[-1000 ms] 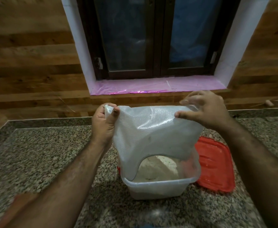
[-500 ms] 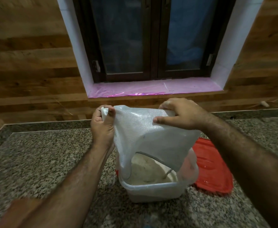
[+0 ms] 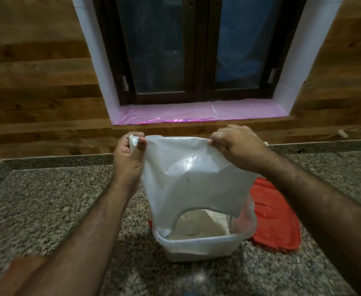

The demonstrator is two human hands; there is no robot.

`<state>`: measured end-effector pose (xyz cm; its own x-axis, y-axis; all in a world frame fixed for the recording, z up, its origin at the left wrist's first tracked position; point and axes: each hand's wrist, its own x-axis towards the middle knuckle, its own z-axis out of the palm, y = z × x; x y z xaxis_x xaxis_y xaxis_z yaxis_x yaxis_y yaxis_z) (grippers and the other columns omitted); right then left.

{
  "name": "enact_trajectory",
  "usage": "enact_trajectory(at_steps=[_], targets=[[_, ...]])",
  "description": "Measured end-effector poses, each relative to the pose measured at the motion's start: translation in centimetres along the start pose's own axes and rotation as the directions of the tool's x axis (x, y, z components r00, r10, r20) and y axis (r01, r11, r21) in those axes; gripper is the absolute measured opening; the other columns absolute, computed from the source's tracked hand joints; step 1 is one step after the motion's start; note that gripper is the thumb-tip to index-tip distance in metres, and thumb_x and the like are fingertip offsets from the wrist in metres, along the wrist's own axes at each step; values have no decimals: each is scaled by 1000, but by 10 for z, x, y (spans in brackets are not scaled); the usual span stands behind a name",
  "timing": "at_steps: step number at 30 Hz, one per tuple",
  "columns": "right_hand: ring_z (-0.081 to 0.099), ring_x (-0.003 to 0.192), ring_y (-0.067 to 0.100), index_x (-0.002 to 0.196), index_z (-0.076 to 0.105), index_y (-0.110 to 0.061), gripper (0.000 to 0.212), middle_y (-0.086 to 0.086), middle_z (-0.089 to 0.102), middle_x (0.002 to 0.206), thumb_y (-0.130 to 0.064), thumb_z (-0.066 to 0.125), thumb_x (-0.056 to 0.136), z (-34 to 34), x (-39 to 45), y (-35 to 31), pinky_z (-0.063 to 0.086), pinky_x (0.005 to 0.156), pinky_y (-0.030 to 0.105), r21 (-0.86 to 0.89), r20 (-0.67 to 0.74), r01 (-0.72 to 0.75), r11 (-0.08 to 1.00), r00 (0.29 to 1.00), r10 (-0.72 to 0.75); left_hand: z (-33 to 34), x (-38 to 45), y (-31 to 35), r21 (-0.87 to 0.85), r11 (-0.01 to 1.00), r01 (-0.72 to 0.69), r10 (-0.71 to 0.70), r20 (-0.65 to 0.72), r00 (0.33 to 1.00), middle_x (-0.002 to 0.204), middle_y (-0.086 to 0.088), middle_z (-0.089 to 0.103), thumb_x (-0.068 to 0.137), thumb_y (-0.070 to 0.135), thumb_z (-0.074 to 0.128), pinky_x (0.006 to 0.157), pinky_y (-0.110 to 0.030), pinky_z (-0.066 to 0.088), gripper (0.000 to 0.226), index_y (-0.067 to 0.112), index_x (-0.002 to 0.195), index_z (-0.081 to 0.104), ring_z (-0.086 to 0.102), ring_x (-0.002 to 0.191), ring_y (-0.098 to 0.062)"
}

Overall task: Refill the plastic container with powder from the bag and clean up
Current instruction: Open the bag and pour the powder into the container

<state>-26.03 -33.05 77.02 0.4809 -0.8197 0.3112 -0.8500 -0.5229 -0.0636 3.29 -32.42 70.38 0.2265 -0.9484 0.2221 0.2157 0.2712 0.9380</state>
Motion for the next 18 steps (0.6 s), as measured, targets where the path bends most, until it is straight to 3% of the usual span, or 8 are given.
enact_trajectory(at_steps=[2, 4, 7, 9, 11, 14, 16, 18], targets=[[60, 93, 24, 97, 69, -26, 33, -11, 63, 92, -41, 41, 109, 0, 0, 0, 43, 78, 40, 11, -19, -13, 1000, 1000, 13, -3, -3, 9, 128, 991, -29, 31, -14, 999, 129, 0, 75, 90, 67, 71, 82, -30, 63, 64, 26, 138, 60, 73, 116, -21], [59, 91, 23, 93, 66, -26, 38, -13, 58, 88, -45, 36, 106, 1, 2, 1, 38, 76, 37, -4, -38, -20, 1000, 999, 20, -6, -11, 18, 429, 884, -187, 213, -12, 977, 161, -2, 53, 91, 71, 63, 107, -36, 53, 87, 26, 162, 38, 52, 146, -18], [55, 90, 18, 96, 69, -25, 36, -13, 61, 91, -41, 40, 109, 2, 5, 0, 33, 79, 36, -16, -63, -15, 1000, 998, 14, 9, -32, 37, 779, 421, -465, 461, 258, 849, 178, -8, 20, 90, 74, 56, 128, -49, 25, 106, 17, 171, 19, 20, 163, -23], [50, 92, 16, 101, 72, -25, 29, -14, 60, 94, -37, 46, 111, 2, 7, -2, 30, 82, 36, -19, -48, -26, 999, 999, 25, 26, -39, 48, 806, 197, -559, 442, 435, 784, 180, -11, 9, 91, 80, 50, 134, -52, 8, 112, 11, 171, 15, 5, 167, -25], [53, 93, 19, 100, 71, -26, 26, -13, 62, 94, -36, 49, 110, 0, 9, -4, 29, 82, 36, -31, -66, -15, 999, 998, 13, 36, -38, 56, 821, 88, -565, 404, 489, 773, 180, -11, 0, 92, 82, 49, 134, -55, 2, 116, 8, 172, 9, -4, 167, -26], [57, 97, 22, 99, 70, -27, 26, -9, 70, 99, -37, 49, 109, -2, 10, -7, 33, 81, 38, -47, -85, -15, 999, 996, 11, 43, -31, 64, 842, -58, -536, 91, 539, 837, 180, -9, 13, 91, 91, 31, 134, -53, 9, 113, 13, 172, 13, 9, 167, -24], [58, 100, 23, 101, 71, -27, 25, -9, 71, 102, -37, 49, 109, -1, 11, -9, 32, 82, 37, -57, -83, -3, 998, 997, -2, 45, -28, 62, 838, -92, -537, -51, 535, 843, 178, -5, 25, 88, 95, 18, 135, -51, 10, 115, 16, 171, 19, 19, 164, -20], [56, 97, 23, 101, 71, -25, 25, -6, 73, 102, -35, 50, 109, 1, 11, -11, 31, 82, 36, -44, -99, -1, 999, 995, -3, 43, -26, 60, 845, -72, -530, 37, 534, 845, 180, -6, 12, 88, 96, 21, 135, -49, 6, 117, 15, 172, 11, 8, 167, -20]])
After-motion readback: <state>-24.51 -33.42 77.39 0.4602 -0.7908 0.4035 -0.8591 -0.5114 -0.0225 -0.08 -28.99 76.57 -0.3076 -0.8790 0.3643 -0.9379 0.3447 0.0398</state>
